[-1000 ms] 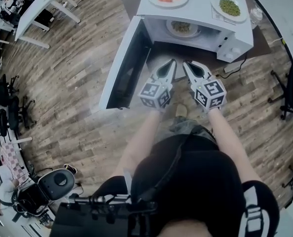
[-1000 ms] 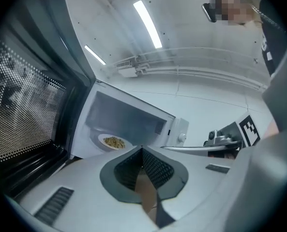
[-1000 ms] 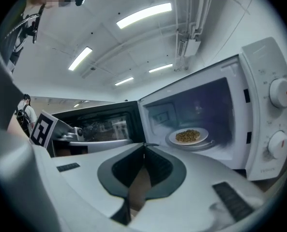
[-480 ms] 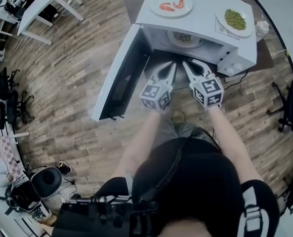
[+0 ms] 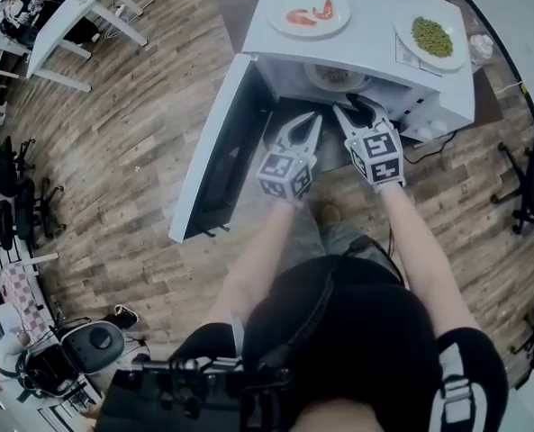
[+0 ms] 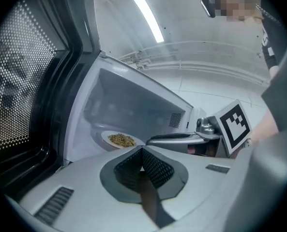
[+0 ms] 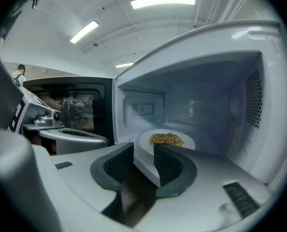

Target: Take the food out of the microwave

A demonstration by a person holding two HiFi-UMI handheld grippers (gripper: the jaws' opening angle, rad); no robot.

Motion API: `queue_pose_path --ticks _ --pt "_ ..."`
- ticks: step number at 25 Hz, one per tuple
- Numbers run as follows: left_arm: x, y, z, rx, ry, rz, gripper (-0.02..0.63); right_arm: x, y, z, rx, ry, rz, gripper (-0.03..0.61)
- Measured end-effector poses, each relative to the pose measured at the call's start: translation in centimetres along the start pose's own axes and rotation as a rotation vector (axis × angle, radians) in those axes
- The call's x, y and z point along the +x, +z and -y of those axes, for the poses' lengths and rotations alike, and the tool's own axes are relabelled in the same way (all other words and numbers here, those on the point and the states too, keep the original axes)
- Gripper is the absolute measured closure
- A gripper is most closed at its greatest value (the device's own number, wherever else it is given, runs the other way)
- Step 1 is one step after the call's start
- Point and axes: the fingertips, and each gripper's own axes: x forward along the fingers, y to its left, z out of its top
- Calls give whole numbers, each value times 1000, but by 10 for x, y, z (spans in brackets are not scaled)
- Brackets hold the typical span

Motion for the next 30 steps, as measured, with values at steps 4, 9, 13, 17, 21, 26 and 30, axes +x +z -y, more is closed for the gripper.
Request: queue_pose_path --ticks 4,9,13,17,21,26,30 --pt "1 -4 -4 5 -1 -13 612 12 -5 6 -39 -30 -55 442" --pt "-2 -7 -11 1 7 -17 612 27 -8 6 -124 -42 -122 400" --pt "-4 -7 -15 -9 10 -14 612 37 -6 7 -211 -53 -170 400" --pt "-5 -7 -17 -17 11 -12 612 48 -10 1 -277 -3 -237 347" --pt "-5 -7 -18 -26 14 -9 612 54 -18 2 -304 10 -297 347" --pt "-7 -7 -21 -34 21 -6 612 56 -26 7 -345 2 -330 347" --pt "-8 -9 -23 -38 29 -11 612 55 -24 7 -348 11 -337 387"
